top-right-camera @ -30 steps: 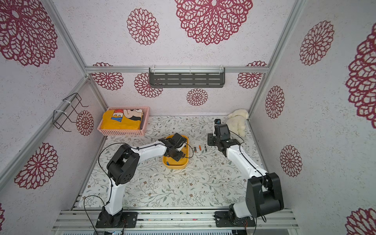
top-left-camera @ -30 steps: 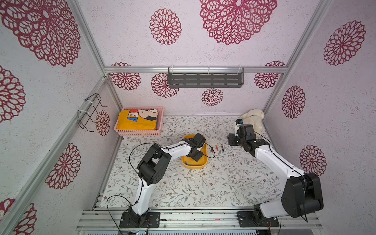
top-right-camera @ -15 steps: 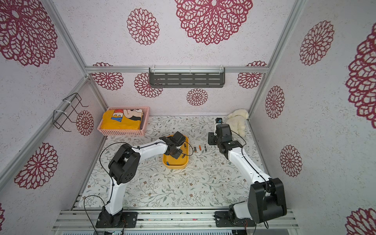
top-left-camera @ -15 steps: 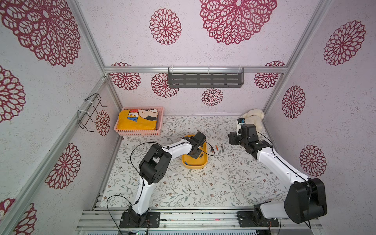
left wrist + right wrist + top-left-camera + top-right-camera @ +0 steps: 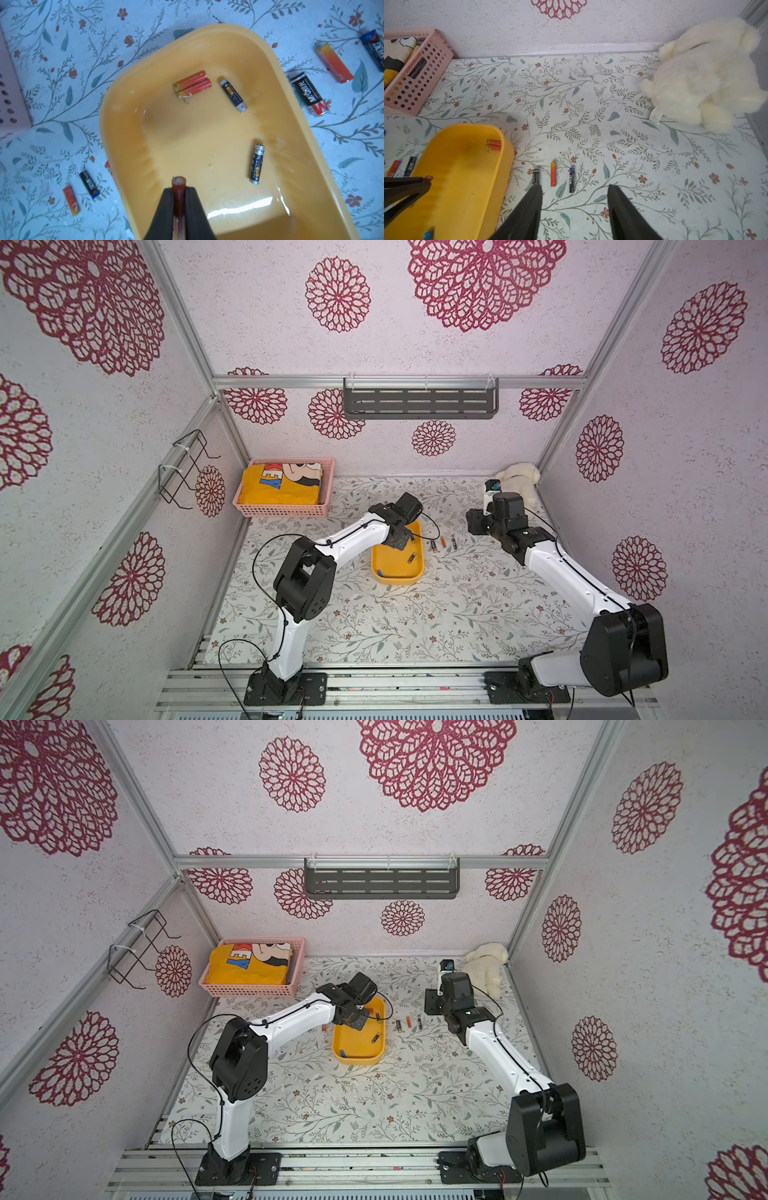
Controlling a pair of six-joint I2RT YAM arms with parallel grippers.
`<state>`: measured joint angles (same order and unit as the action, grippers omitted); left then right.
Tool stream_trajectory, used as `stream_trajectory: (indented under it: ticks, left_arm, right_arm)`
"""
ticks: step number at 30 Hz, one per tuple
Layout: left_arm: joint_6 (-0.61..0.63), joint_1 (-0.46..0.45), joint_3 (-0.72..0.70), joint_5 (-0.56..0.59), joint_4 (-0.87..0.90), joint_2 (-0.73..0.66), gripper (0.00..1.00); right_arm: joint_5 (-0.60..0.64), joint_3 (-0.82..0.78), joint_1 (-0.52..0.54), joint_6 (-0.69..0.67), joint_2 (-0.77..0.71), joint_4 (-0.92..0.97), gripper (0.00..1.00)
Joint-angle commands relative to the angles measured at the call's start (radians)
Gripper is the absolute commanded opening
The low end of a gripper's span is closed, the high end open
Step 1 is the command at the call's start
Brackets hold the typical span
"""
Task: Take the batteries out of the storage box
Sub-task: Pick up the battery from the storage box, then place the battery at the center of the board.
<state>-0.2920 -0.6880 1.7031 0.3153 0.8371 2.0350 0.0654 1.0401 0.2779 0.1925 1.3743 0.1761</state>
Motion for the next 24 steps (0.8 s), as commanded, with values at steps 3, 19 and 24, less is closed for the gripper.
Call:
stream_trajectory:
  ticks: [3, 19, 24]
  left_arm:
    - [-0.201, 0.069, -0.090, 0.011, 0.076, -0.203, 0.00]
    - [-0.396, 0.160, -0.456, -0.104, -0.127, -0.223, 0.00]
    - [-0.405, 0.160, -0.474, -0.118, -0.170, -0.179, 0.00]
  right_arm:
    - [-0.111, -0.016, 0.022, -0.060, -0.021, -0.076, 0.56]
    - [-0.199, -0.052, 0.245, -0.203, 0.023, -0.210, 0.57]
    - [-0.158, -0.061, 0.247, -0.220, 0.011, -0.196, 0.57]
